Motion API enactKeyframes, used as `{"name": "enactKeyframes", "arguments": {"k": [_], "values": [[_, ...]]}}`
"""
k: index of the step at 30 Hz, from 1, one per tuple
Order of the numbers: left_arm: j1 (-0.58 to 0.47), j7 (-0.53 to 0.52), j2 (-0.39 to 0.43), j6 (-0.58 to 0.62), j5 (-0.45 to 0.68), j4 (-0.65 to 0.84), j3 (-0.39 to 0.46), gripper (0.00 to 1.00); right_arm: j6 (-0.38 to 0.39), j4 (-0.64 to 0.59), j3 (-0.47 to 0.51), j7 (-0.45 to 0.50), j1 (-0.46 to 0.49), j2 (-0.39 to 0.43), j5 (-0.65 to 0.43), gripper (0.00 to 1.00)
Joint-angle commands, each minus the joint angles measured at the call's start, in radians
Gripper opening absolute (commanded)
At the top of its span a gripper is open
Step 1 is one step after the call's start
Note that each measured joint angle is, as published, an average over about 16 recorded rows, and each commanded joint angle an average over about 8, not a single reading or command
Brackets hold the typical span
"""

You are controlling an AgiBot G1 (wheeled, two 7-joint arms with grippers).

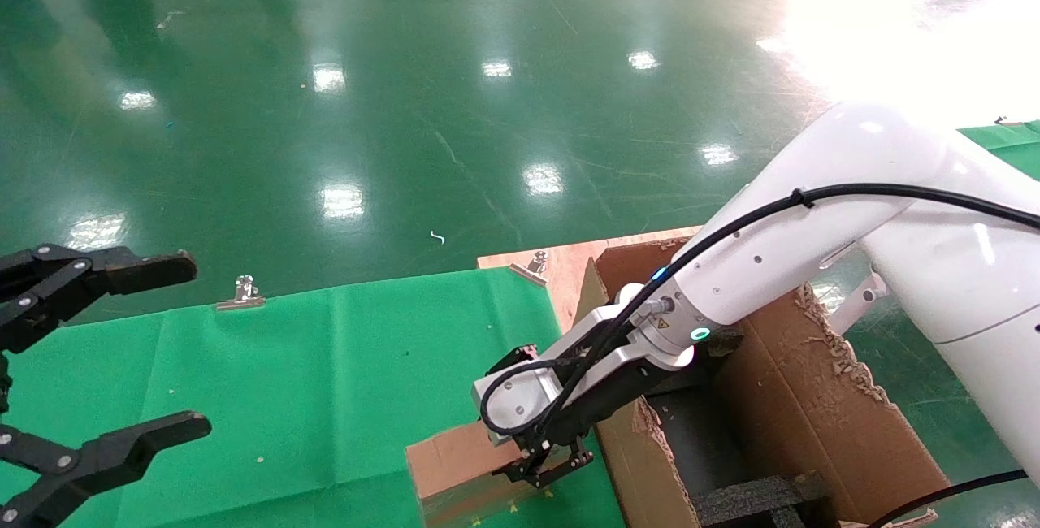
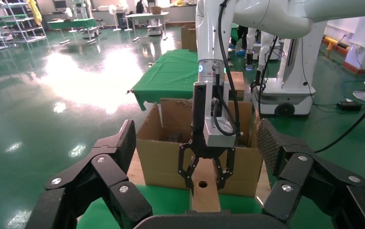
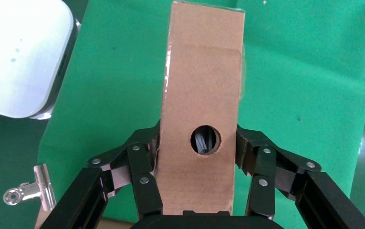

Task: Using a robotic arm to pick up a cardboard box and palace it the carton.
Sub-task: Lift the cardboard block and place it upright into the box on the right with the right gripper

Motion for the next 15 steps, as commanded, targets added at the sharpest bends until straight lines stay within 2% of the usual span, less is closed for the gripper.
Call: {"name": "enactKeyframes", "arguments": {"k": [1,8,15], "values": [[0.0,0.0,0.0,0.0,0.0,0.0,0.0,1.0,0.001,0.0,0.0,0.0,-0.001,0.0,-0.001,0.0],[0.0,0.0,0.0,0.0,0.0,0.0,0.0,1.0,-0.003,-0.008,0.001,0.001,0.04,0.007,0.022,0.0],[0.0,0.0,0.0,0.0,0.0,0.0,0.0,1.0,-0.018,-0.053,-0.02,-0.022,0.201,0.014,0.064,0.0]]}}
